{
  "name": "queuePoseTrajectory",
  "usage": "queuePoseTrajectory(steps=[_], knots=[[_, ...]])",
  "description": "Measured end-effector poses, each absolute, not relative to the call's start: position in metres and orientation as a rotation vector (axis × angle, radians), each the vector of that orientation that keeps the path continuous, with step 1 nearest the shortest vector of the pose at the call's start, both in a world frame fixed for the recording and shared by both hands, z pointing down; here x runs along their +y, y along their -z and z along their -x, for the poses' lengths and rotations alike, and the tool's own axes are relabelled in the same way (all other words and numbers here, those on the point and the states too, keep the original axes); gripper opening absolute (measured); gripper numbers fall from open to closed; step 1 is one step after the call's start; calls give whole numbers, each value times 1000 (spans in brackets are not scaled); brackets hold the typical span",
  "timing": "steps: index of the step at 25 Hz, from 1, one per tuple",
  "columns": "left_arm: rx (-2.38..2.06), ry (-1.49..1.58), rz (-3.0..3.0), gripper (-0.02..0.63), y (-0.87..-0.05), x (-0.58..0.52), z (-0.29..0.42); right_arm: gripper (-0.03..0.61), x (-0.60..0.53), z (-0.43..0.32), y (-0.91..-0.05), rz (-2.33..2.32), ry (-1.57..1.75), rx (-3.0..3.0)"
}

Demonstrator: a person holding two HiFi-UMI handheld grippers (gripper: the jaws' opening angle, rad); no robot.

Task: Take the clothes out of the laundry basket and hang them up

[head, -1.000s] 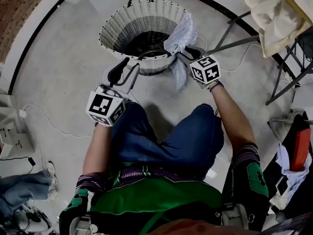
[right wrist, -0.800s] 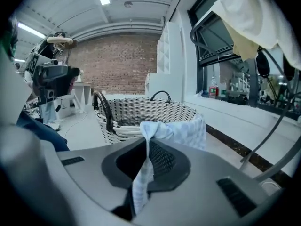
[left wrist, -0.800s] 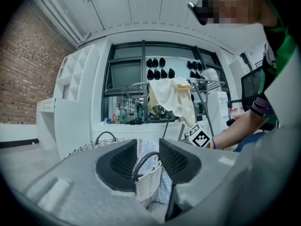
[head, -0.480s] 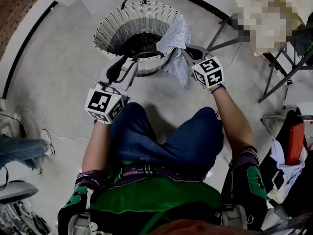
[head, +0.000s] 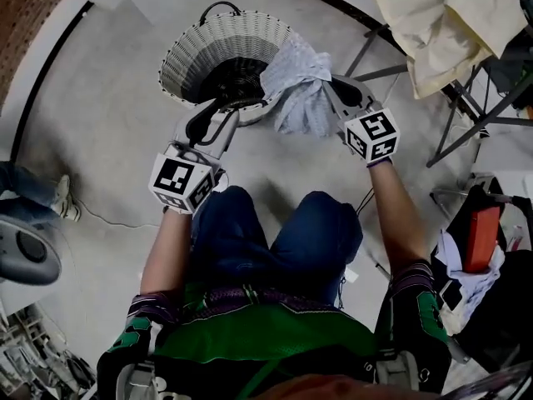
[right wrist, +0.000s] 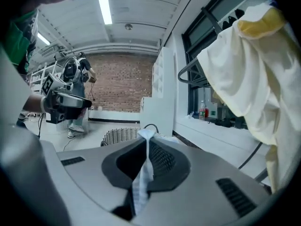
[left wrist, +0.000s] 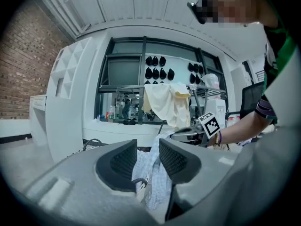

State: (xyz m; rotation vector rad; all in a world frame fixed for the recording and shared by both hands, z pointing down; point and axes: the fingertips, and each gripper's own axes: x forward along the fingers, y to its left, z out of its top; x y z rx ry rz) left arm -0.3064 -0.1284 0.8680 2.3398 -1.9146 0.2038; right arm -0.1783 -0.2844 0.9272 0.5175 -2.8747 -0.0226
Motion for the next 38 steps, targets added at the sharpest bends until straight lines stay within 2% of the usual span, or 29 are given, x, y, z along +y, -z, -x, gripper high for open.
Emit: queuePoseTrajectory(steps=[8, 18, 26, 38], knots=[[-1820, -255, -2313, 156, -765, -132, 289, 17, -276, 149, -850, -506, -30, -2806], [-1772, -268, -2362, 156, -583, -105, 286, 17, -247, 148, -639, -529, -83, -2811], [-1810, -176, -2429, 156, -455, -75, 287, 17, -218, 163, -459, -538, 2, -2903], [-1814, -42, -2540, 156, -376, 33, 300, 17, -116, 193, -259, -640, 241, -3057]])
